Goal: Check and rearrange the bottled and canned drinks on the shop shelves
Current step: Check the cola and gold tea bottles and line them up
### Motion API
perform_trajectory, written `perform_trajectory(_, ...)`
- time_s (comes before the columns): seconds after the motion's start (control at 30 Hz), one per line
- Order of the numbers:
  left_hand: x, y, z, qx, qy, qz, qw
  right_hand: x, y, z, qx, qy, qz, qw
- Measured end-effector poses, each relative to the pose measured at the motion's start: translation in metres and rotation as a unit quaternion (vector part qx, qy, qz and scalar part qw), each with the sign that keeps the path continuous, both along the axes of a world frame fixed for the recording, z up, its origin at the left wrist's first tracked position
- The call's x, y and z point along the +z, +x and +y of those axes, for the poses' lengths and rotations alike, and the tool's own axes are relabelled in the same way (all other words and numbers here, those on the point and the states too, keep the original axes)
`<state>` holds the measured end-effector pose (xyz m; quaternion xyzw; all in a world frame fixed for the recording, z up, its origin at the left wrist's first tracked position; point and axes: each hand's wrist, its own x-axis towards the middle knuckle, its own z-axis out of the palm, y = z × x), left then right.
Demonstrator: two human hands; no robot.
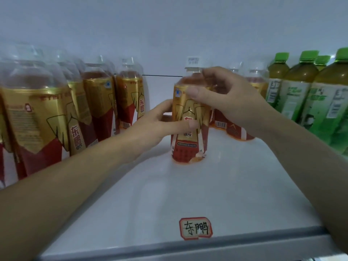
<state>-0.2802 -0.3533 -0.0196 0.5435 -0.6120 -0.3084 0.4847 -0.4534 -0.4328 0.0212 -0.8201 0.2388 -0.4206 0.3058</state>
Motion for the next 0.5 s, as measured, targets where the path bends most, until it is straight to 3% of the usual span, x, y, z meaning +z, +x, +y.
perform_trajectory(0.1,-0.004,-0.011,0.001,0.041,-0.014,-0.002,0.999,-0.001,0.003,0.002,-0.034,-0.037,0.01,0.999)
perform_trajectory(0.3,-0.003,0.0,-0.001,0.015,-0.004,0.033,0.999,-0.001,-0.001,0.004,0.06,0.036,0.013,0.997)
perform_trajectory(0.5,-0.003,-0.017,-0.004,0.039,-0.014,0.009,0.999,-0.001,0.001,0.001,-0.027,-0.026,0.035,0.999)
